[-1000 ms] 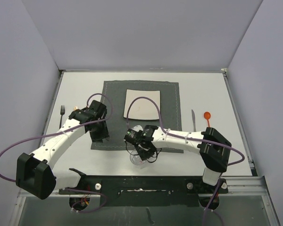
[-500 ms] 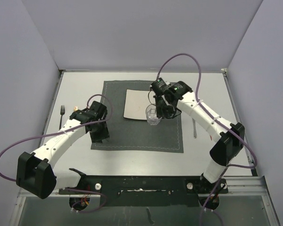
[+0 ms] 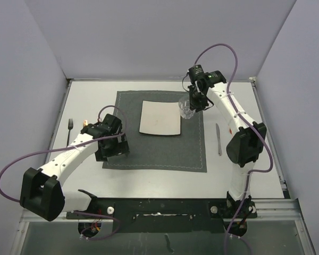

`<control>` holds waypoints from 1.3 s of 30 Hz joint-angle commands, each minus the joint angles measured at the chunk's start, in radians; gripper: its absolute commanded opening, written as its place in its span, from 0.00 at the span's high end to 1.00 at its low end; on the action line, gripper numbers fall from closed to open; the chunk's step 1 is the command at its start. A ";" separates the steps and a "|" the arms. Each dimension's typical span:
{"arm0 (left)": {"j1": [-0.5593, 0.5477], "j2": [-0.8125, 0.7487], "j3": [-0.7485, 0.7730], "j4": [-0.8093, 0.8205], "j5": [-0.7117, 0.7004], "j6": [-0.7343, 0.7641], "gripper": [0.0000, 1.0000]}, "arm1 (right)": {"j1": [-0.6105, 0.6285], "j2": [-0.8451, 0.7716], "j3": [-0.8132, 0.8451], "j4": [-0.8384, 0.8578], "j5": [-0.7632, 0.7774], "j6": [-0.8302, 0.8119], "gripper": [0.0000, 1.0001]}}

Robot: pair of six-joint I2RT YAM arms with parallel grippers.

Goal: Set the dinner table for one person
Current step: Place the cup on the napkin.

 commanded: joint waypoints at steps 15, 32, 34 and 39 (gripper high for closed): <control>0.008 -0.097 -0.005 0.154 -0.138 0.054 0.02 | -0.117 0.313 0.369 0.060 -0.105 -0.061 1.00; 0.011 -0.025 -0.043 0.206 -0.109 0.047 0.02 | -0.148 0.387 0.331 0.223 -0.046 -0.026 1.00; 0.011 -0.032 -0.049 0.208 -0.112 0.047 0.02 | -0.153 0.401 0.344 0.223 -0.044 -0.022 1.00; 0.011 -0.023 -0.045 0.210 -0.121 0.046 0.02 | -0.155 0.417 0.349 0.227 -0.021 -0.005 1.00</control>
